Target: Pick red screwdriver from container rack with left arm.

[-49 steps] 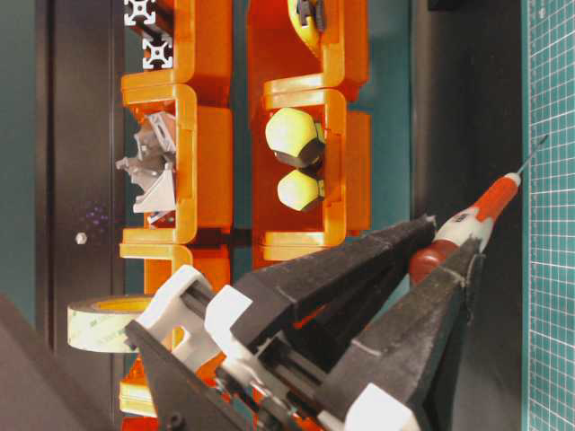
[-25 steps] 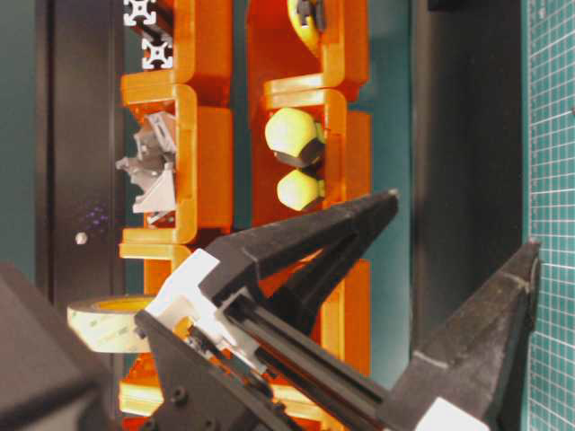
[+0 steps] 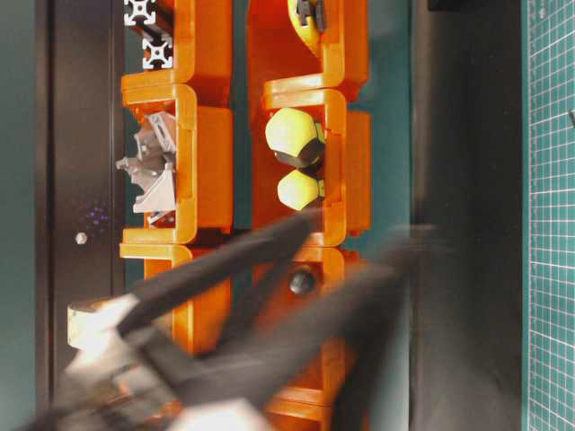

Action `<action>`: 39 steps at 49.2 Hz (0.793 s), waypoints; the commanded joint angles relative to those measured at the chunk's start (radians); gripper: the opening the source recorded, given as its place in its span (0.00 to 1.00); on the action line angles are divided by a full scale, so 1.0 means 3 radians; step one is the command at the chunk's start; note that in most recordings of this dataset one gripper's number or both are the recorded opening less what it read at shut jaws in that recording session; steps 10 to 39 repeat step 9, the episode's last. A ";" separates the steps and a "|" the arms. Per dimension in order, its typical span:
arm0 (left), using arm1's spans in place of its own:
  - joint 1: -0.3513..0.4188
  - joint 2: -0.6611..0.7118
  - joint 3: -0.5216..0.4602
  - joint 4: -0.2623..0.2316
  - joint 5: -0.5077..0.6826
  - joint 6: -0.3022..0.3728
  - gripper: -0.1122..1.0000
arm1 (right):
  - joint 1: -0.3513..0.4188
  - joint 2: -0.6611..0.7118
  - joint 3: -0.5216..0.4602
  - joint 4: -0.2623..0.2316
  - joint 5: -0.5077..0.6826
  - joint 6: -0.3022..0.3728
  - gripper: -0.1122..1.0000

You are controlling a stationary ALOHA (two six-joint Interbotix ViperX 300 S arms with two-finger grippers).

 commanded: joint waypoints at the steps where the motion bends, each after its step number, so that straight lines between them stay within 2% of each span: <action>1: -0.0041 -0.0414 -0.0010 0.0015 0.0000 -0.0051 0.89 | 0.0005 0.0066 -0.0097 -0.0010 0.0000 -0.0031 0.10; 9: -0.0051 -0.0920 0.0143 0.0015 0.0000 -0.0066 0.89 | 0.0000 0.0082 -0.0072 -0.0102 -0.0046 -0.0066 0.10; 39: -0.0051 -0.0920 0.0143 0.0015 0.0000 -0.0066 0.89 | 0.0000 0.0082 -0.0072 -0.0102 -0.0046 -0.0066 0.10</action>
